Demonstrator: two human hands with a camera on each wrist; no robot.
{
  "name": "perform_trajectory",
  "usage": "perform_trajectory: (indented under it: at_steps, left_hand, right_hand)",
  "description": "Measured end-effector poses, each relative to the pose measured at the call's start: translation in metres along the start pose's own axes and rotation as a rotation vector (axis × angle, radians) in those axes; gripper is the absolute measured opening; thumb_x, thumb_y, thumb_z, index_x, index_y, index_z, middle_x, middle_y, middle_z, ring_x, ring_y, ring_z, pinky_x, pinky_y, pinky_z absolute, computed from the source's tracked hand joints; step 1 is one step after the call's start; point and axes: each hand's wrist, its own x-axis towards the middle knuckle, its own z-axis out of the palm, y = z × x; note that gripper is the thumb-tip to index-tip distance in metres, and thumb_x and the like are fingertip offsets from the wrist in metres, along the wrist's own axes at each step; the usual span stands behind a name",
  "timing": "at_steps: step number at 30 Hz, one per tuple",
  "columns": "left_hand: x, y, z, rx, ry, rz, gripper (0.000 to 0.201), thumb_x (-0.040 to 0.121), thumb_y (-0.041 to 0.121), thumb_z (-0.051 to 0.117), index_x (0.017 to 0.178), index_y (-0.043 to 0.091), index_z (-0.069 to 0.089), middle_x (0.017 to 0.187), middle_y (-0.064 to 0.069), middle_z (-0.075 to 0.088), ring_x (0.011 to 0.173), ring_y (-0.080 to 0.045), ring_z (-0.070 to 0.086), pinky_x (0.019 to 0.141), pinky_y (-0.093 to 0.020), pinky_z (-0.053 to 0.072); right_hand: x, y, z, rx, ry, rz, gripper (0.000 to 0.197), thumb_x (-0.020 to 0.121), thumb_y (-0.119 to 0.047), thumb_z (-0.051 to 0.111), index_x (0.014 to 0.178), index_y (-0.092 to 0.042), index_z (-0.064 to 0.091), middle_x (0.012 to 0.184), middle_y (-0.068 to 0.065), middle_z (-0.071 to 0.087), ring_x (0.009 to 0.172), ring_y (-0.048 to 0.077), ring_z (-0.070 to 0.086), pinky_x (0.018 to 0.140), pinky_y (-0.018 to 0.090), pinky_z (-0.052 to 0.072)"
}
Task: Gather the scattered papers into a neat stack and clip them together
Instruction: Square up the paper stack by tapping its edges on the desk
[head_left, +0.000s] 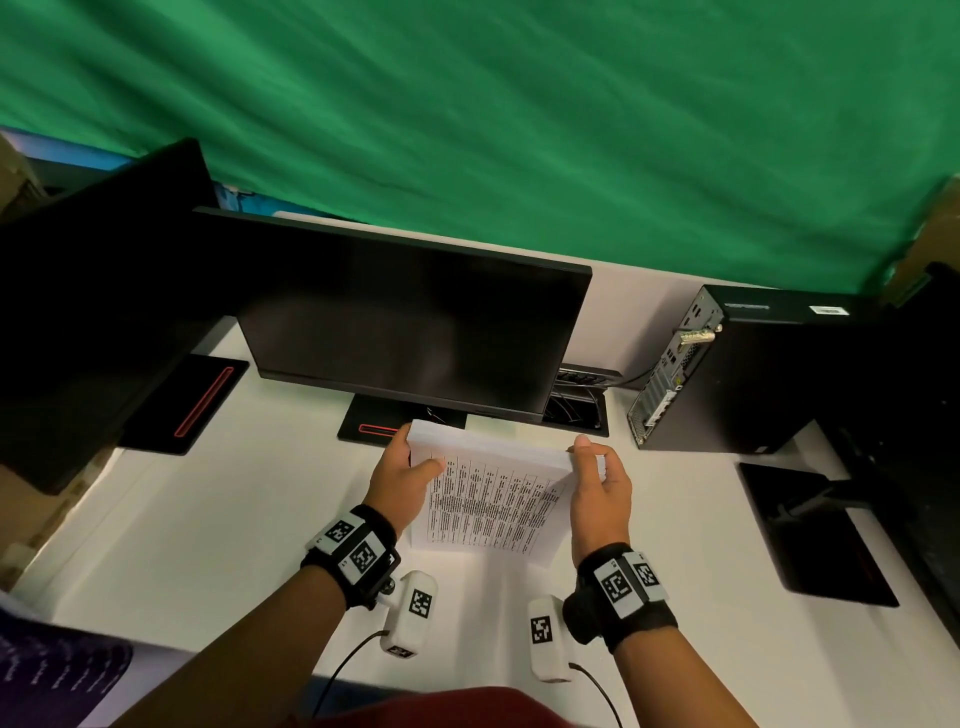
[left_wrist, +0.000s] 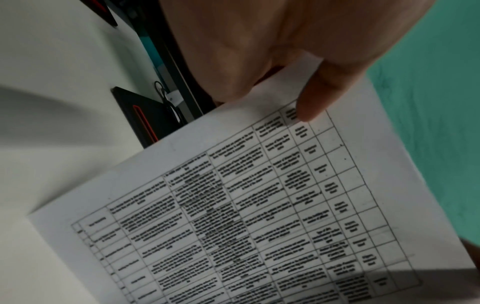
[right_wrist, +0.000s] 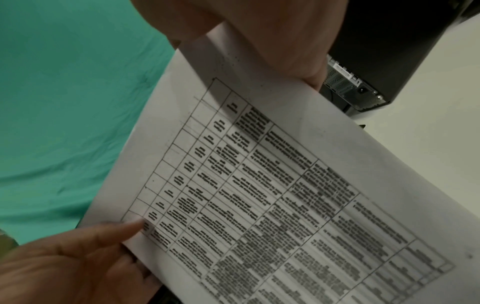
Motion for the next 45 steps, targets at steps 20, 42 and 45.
perform_trajectory:
  at_steps: [20, 42, 45]
  left_hand:
    - [-0.023, -0.007, -0.003, 0.306, -0.019, 0.125, 0.034, 0.098, 0.019, 0.051, 0.129, 0.021, 0.04, 0.112, 0.005, 0.061, 0.099, -0.007, 0.061, 0.08, -0.015, 0.05]
    - [-0.022, -0.027, -0.004, 0.383, -0.061, 0.079, 0.035, 0.097, 0.017, 0.052, 0.131, 0.019, 0.043, 0.114, 0.005, 0.059, 0.103, -0.014, 0.058, 0.094, -0.034, 0.052]
    - [-0.018, -0.028, -0.006, 0.371, -0.077, 0.069, 0.034, 0.096, 0.017, 0.053, 0.129, 0.019, 0.047, 0.115, 0.003, 0.063, 0.104, -0.015, 0.06, 0.089, -0.027, 0.052]
  right_hand:
    - [-0.022, 0.026, -0.028, -0.342, -0.243, -0.157, 0.029, 0.099, -0.009, 0.052, 0.123, -0.017, 0.036, 0.11, -0.011, 0.062, 0.101, 0.001, 0.061, 0.086, 0.023, 0.053]
    - [-0.031, 0.033, -0.04, -0.502, -0.289, -0.109, 0.04, 0.099, -0.005, 0.052, 0.128, -0.027, 0.035, 0.111, -0.021, 0.057, 0.105, 0.005, 0.06, 0.099, 0.026, 0.05]
    - [-0.039, 0.016, -0.04, -0.502, -0.226, -0.209, 0.052, 0.092, -0.006, 0.063, 0.133, -0.023, 0.036, 0.118, -0.017, 0.055, 0.117, 0.021, 0.058, 0.092, 0.011, 0.049]
